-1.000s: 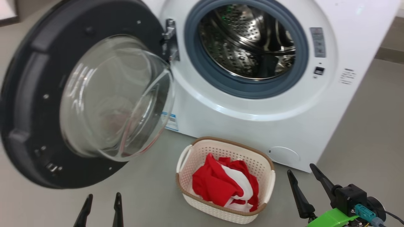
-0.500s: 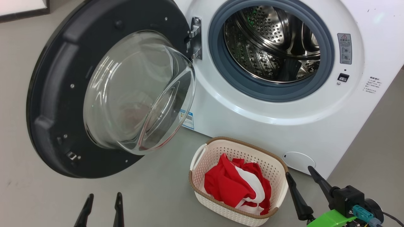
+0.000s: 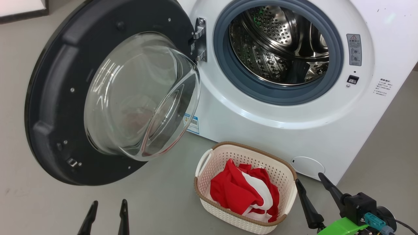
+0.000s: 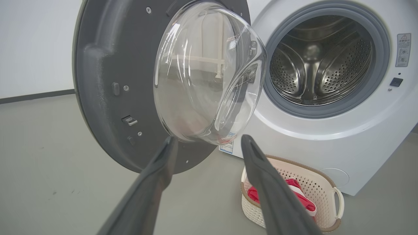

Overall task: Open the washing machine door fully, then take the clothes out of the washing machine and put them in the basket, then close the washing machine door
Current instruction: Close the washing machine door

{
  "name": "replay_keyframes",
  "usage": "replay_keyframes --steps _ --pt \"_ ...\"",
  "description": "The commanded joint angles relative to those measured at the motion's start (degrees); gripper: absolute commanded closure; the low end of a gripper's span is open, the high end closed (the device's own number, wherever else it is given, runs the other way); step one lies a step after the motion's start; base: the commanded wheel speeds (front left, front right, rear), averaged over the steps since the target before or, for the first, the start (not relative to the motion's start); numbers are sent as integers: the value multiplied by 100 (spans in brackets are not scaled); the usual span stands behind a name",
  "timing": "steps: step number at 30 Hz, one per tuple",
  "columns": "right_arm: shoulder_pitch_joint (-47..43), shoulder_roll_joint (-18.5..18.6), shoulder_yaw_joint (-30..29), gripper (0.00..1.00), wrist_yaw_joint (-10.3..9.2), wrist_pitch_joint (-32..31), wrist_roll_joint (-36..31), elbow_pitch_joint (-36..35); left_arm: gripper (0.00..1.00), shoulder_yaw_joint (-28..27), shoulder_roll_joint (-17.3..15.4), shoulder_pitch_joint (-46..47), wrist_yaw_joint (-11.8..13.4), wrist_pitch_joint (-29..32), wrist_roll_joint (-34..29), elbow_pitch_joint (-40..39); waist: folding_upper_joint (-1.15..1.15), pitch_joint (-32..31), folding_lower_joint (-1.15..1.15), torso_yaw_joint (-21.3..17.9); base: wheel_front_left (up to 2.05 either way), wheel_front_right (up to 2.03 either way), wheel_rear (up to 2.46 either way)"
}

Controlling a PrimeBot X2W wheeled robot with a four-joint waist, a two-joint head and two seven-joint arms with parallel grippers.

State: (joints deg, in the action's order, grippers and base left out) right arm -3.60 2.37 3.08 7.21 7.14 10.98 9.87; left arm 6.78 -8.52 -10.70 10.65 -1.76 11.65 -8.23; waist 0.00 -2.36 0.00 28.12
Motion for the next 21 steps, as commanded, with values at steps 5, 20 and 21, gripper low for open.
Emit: replay_keyframes --steps 5,20,21 --pt "134 51 136 0 28 64 63 -133 68 -167 -74 118 33 -1 39 -155 0 -7 0 8 0 0 0" --pt "133 51 95 0 28 85 54 -149 100 -821 393 292 -639 -259 2370 -407 0 0 0 35 0 0 0" --pt "130 51 94 0 28 79 50 -152 100 -977 420 330 -726 -261 2747 -448 0 0 0 36 0 0 0"
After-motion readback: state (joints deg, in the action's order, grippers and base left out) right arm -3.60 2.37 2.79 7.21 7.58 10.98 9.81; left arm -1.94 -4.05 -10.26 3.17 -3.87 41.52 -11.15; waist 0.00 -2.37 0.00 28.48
